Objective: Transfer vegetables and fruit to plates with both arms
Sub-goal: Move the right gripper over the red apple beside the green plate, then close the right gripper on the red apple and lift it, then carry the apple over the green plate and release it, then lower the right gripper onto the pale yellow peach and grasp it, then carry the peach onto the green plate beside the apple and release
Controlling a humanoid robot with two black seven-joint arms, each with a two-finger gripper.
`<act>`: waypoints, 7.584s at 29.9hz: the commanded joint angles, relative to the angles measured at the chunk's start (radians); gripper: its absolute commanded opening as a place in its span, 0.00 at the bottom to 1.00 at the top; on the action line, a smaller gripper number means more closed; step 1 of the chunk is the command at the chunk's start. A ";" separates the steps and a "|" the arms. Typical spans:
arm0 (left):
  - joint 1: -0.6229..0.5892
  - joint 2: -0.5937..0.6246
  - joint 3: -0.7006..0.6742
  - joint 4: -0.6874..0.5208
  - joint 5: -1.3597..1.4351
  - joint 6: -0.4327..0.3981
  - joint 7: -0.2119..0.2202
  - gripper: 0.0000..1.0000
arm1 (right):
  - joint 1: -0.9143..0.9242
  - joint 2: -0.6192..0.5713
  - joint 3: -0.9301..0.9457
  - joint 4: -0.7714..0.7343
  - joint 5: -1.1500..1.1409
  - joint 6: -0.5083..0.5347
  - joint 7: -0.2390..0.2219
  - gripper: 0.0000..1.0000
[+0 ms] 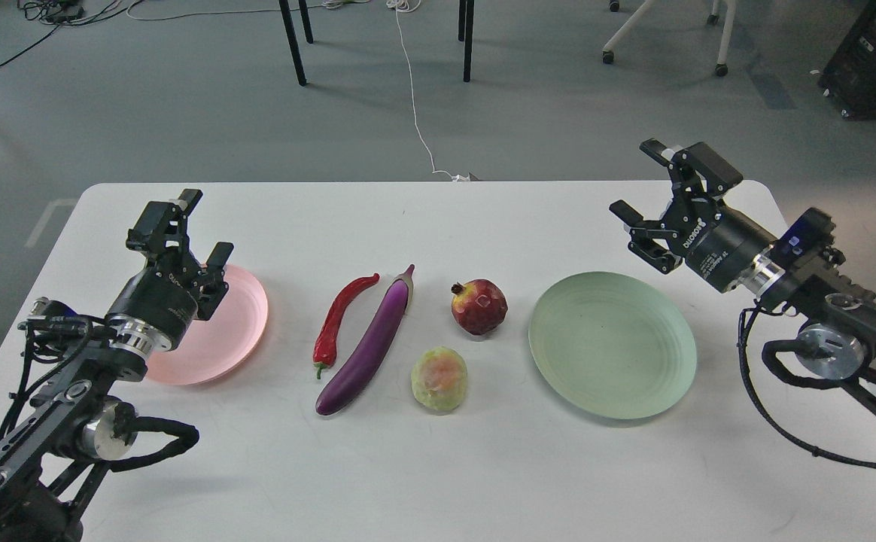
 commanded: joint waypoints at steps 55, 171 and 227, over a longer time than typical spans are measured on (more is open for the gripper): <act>0.023 0.042 -0.016 -0.117 -0.036 -0.010 -0.017 0.98 | 0.543 0.671 -1.062 -0.429 -0.689 -0.189 0.000 0.74; 0.072 0.086 -0.055 -0.160 -0.036 -0.011 -0.017 0.98 | 0.624 0.671 -1.125 -0.141 -0.546 -0.245 0.000 0.50; 0.070 0.102 -0.064 -0.195 -0.037 -0.011 -0.017 0.98 | 0.723 0.066 -0.958 0.129 -0.715 -0.212 0.000 0.97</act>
